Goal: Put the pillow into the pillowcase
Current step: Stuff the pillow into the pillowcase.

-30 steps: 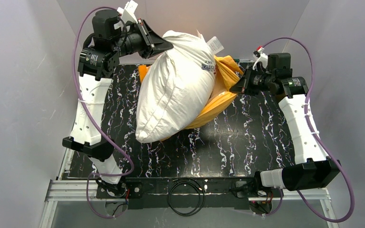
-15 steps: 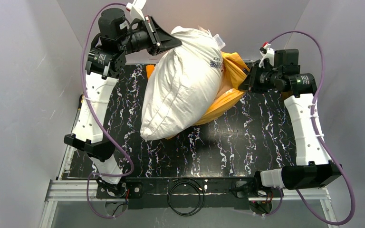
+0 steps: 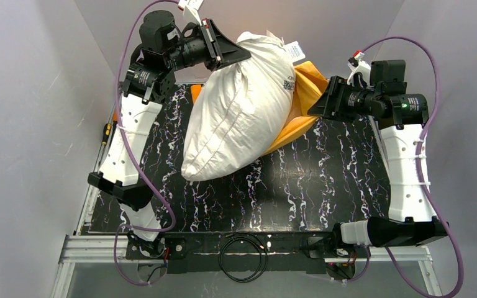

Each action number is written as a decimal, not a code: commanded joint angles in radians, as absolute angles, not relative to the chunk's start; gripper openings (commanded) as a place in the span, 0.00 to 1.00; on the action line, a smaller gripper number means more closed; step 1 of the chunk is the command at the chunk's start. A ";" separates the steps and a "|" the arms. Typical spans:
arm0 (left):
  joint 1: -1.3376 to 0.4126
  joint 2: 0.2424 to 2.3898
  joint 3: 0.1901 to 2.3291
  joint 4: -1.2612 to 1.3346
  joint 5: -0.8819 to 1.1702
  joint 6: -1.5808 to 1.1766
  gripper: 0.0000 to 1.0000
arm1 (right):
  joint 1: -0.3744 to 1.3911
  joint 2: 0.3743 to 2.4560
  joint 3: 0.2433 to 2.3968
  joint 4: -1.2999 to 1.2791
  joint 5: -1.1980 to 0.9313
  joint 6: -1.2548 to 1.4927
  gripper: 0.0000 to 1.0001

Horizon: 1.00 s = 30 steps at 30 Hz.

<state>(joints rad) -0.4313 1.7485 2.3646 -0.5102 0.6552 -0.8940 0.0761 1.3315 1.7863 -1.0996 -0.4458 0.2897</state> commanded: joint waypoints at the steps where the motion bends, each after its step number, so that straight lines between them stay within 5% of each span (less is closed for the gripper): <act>1: -0.430 1.740 2.387 -0.414 0.627 -0.902 0.00 | 0.078 1.319 1.869 -1.121 -0.522 0.346 0.69; 11: -0.437 1.744 2.390 -0.531 0.476 -0.815 0.00 | 0.078 1.290 1.788 -1.301 -0.465 0.379 0.89; 18: -0.445 1.773 2.380 -0.618 0.496 -0.743 0.00 | 0.078 1.191 1.528 -0.803 -0.812 0.681 0.96; 30: -0.512 1.783 2.329 -0.640 0.515 -0.711 0.00 | 0.078 1.172 1.473 -0.588 -0.819 0.862 0.96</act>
<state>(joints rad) -0.5220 1.7824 2.3310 -0.6456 0.5667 -0.7475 0.0807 1.1877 1.4425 -0.6762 -0.8082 0.8078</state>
